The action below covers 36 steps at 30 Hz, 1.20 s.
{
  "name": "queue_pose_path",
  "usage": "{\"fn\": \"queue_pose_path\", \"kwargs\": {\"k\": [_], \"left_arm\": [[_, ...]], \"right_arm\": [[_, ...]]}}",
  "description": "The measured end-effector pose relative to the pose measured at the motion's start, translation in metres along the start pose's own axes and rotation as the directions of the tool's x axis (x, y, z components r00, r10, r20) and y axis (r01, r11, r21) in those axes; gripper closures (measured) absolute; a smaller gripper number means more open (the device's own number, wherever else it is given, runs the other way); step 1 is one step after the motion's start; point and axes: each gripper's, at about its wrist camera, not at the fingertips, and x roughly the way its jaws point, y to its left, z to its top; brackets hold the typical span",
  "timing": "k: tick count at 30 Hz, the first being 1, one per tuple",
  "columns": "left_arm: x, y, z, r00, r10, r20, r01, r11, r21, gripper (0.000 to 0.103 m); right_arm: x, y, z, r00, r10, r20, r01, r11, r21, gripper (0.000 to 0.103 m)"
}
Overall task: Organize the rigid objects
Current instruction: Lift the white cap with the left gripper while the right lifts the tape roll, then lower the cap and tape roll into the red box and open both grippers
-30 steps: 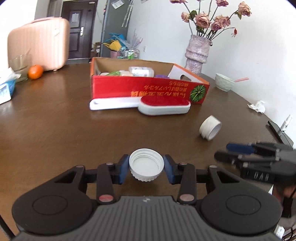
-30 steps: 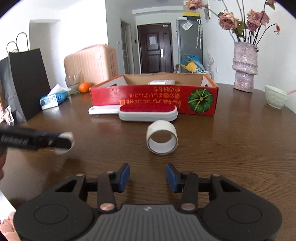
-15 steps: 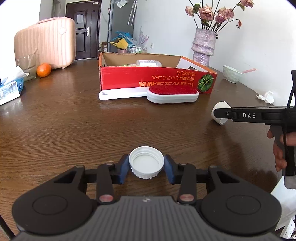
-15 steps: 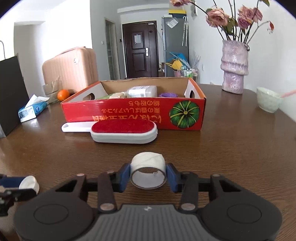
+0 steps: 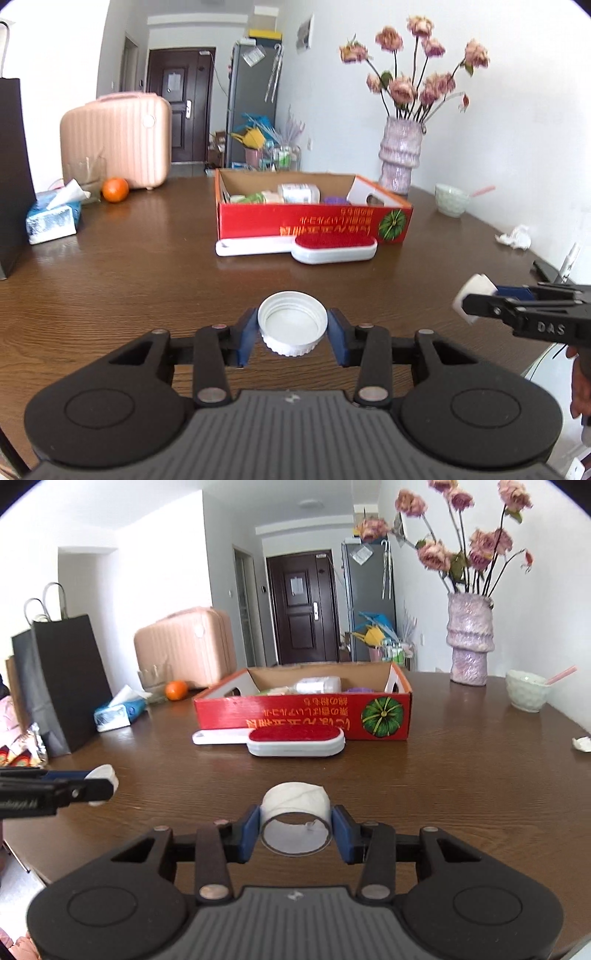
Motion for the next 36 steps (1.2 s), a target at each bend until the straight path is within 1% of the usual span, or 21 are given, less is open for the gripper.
{"fn": "queue_pose_path", "kwargs": {"k": [5,10,15,19,23,29,33,36], "left_arm": [[-0.032,-0.011,-0.008,0.999,0.0,0.054,0.0,1.0,0.015,0.062],[-0.062,-0.02,-0.019,0.996,0.0,0.095,-0.002,1.0,0.019,0.062],[-0.082,-0.024,-0.028,0.993,0.004,0.121,-0.006,1.0,0.017,0.062],[-0.09,-0.024,-0.029,0.991,-0.001,0.136,0.0,1.0,0.013,0.062],[-0.087,-0.023,-0.026,0.99,-0.008,0.139,0.005,1.0,0.016,0.062],[-0.068,-0.018,-0.02,0.993,0.003,0.115,-0.006,1.0,0.022,0.062],[-0.047,-0.009,-0.004,0.993,0.018,0.113,-0.021,0.999,0.024,0.062],[-0.023,-0.002,0.017,0.993,0.031,0.115,-0.035,0.999,0.033,0.062]], "right_arm": [[-0.036,0.004,-0.006,0.998,-0.005,0.056,0.006,1.0,-0.005,0.061],[-0.064,0.01,-0.018,0.997,0.002,0.081,0.0,1.0,-0.015,0.061],[-0.086,0.014,-0.028,0.994,-0.002,0.109,0.004,1.0,-0.018,0.061],[-0.097,0.018,-0.031,0.992,-0.003,0.126,0.005,1.0,-0.022,0.061],[-0.098,0.019,-0.03,0.99,0.004,0.14,0.0,1.0,-0.025,0.061],[-0.078,0.017,-0.026,0.992,0.011,0.123,-0.009,1.0,-0.016,0.061],[-0.062,0.01,-0.017,0.994,0.006,0.112,-0.005,1.0,-0.005,0.061],[-0.045,0.002,-0.003,0.994,0.005,0.106,-0.005,1.0,0.0,0.061]]}}
